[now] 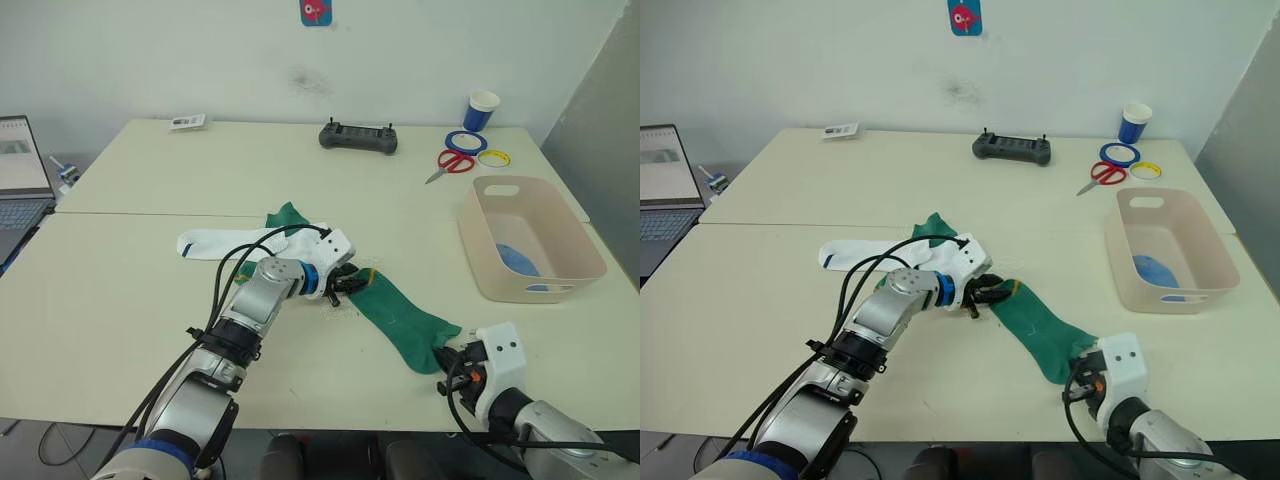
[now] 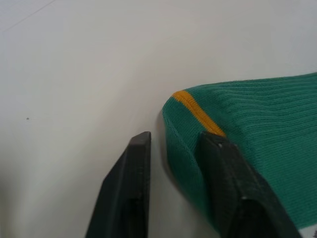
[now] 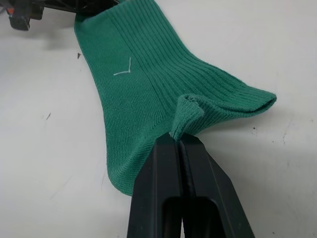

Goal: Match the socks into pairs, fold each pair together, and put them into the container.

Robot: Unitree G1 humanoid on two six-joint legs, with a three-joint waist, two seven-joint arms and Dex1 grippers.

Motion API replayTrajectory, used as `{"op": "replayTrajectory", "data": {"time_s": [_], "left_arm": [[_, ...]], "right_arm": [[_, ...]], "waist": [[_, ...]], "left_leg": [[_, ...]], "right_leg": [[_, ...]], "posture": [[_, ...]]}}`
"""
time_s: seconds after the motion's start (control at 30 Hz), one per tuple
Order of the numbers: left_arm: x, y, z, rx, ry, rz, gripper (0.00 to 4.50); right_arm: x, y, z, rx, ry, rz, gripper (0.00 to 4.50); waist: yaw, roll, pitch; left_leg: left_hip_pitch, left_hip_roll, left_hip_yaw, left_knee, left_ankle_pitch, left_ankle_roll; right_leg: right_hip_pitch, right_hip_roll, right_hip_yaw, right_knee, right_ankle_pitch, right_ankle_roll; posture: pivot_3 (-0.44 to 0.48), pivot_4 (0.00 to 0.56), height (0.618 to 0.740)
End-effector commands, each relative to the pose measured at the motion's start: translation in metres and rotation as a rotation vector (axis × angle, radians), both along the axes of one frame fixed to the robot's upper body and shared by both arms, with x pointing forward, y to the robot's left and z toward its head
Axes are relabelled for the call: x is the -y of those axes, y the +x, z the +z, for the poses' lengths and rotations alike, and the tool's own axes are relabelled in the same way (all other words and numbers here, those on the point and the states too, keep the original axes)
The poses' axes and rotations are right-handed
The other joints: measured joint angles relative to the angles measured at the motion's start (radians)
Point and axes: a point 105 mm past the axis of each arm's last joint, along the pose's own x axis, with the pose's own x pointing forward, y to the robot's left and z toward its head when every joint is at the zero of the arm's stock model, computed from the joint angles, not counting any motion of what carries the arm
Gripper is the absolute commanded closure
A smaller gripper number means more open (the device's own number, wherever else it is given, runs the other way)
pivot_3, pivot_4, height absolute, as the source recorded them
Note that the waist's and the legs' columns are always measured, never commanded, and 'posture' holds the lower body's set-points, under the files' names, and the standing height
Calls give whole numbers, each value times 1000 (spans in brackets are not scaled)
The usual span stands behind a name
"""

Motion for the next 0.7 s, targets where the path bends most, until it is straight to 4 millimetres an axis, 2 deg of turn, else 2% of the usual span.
{"op": "replayTrajectory", "data": {"time_s": [0.03,0.17,0.3,0.43,0.5,0.7], "left_arm": [[0,-4,7,-1,-24,-4,4446],[-28,-15,17,-18,-63,64,4494],[-56,-38,35,-40,-194,113,4494],[-98,-69,25,-88,-171,204,4494],[-112,-87,21,-120,-181,252,4494],[-130,-120,12,-151,-213,377,4494]], "right_arm": [[-7,-2,25,116,0,39,4500],[-9,3,35,166,19,85,4500],[-20,8,40,194,29,188,4500],[-32,15,37,191,31,267,4500],[-38,15,34,177,32,305,4500],[-53,11,19,127,34,374,4500]], "waist": [[0,0,0],[-11,1,0],[-17,1,0],[-20,1,-1],[-18,1,-1],[4,0,-2]], "left_leg": [[0,0,0,0,0,0],[1,1,0,0,0,0],[1,2,-1,0,0,0],[2,2,-1,0,0,0],[2,2,-1,-1,0,0],[1,0,-1,0,0,0]], "right_leg": [[0,0,0,0,0,0],[0,0,1,0,0,0],[0,1,0,1,0,0],[0,1,0,1,0,0],[0,0,0,1,0,0],[0,-2,0,0,0,0]], "posture": [[0,150,740],[0,150,740],[0,150,740],[0,150,740],[0,150,740],[0,150,740]]}}
